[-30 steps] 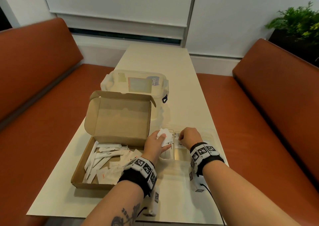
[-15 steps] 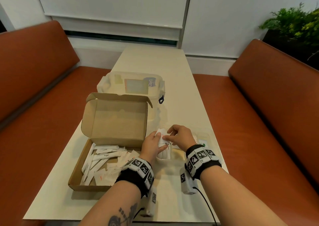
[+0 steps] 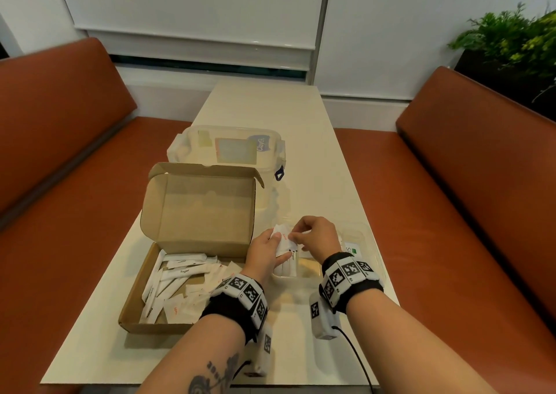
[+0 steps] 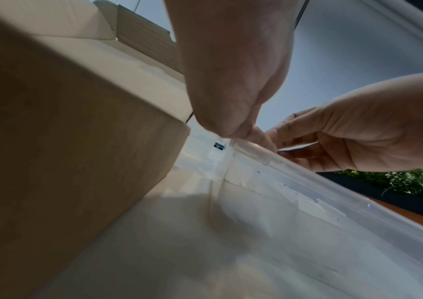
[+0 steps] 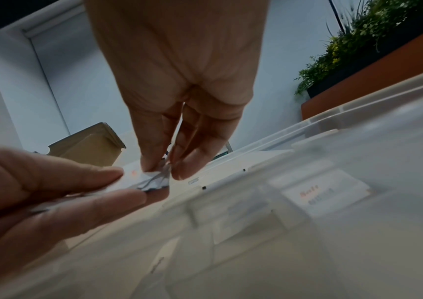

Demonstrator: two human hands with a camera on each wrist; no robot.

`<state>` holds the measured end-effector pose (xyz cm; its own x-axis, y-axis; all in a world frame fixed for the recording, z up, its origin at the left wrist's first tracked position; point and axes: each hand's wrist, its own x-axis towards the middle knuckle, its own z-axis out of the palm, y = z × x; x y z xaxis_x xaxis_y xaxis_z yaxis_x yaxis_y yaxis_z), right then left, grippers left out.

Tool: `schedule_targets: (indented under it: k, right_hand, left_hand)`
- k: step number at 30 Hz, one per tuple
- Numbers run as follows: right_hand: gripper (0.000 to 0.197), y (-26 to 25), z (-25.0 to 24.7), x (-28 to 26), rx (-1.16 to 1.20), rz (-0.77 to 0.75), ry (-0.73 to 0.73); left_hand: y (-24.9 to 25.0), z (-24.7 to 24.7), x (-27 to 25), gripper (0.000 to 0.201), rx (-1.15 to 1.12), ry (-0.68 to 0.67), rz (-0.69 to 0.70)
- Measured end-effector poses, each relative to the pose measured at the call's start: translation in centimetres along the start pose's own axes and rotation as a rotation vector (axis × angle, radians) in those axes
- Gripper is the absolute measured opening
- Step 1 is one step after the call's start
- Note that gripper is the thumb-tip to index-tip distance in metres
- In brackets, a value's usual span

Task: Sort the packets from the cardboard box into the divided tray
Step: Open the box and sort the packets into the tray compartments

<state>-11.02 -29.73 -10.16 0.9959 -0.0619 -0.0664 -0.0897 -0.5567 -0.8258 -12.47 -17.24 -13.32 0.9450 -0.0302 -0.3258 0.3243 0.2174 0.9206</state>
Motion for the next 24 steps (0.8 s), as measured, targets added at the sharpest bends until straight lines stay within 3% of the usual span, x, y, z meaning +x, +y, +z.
schedule_targets:
  k: [7, 13, 24]
  right_hand:
    - [0.016, 0.0, -0.1, -0.4, 0.070, -0.019, -0.041]
    - [0.011, -0.1, -0.6, 0.0, 0.127, -0.002, -0.050]
    - [0.013, 0.7, -2.5, 0.5, 0.183, 0.071, 0.089]
  left_hand:
    - [0.2, 0.3, -0.4, 0.028, 0.014, -0.007, 0.016]
    - [0.3, 0.3, -0.6, 0.028, -0.035, 0.004, 0.007]
    - [0.1, 0.2, -0.4, 0.023, -0.043, 0.012, 0.012]
